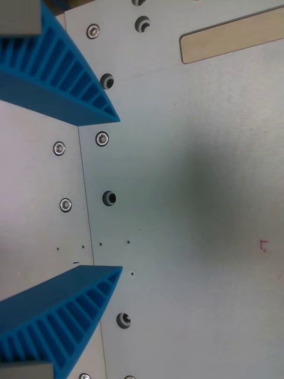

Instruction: Rotate around base positive x

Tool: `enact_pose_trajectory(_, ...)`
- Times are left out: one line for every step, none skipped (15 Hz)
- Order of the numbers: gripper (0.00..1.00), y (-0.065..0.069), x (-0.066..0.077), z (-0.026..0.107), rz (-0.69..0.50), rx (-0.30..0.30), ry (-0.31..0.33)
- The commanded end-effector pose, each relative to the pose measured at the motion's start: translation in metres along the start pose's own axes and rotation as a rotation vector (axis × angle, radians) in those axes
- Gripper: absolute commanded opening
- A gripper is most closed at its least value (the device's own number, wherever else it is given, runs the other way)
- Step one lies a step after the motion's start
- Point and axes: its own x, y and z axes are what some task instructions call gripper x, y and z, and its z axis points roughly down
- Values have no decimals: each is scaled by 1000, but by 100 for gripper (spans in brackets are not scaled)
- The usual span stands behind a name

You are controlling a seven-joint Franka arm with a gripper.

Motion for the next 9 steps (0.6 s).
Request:
enact_pose_trajectory(100, 0, 0, -3, 0, 12, 6)
enact_pose_trajectory(100, 0, 0, -3, 0, 24, 5)
enact_pose_trajectory(100, 0, 0, -3, 0, 36, 4)
enact_pose_trajectory(100, 0, 0, -3, 0, 47, 3)
enact_pose_trajectory(100, 0, 0, -3, 0, 59, 2)
enact_pose_trajectory(100, 0, 0, -3, -1, 71, 1)
enact_pose_trajectory(100, 0, 0, -3, -1, 82, 0)
enact_pose_trajectory(100, 0, 0, -3, -1, 94, -1)
enact_pose_trajectory(100, 0, 0, -3, -1, 105, -2)
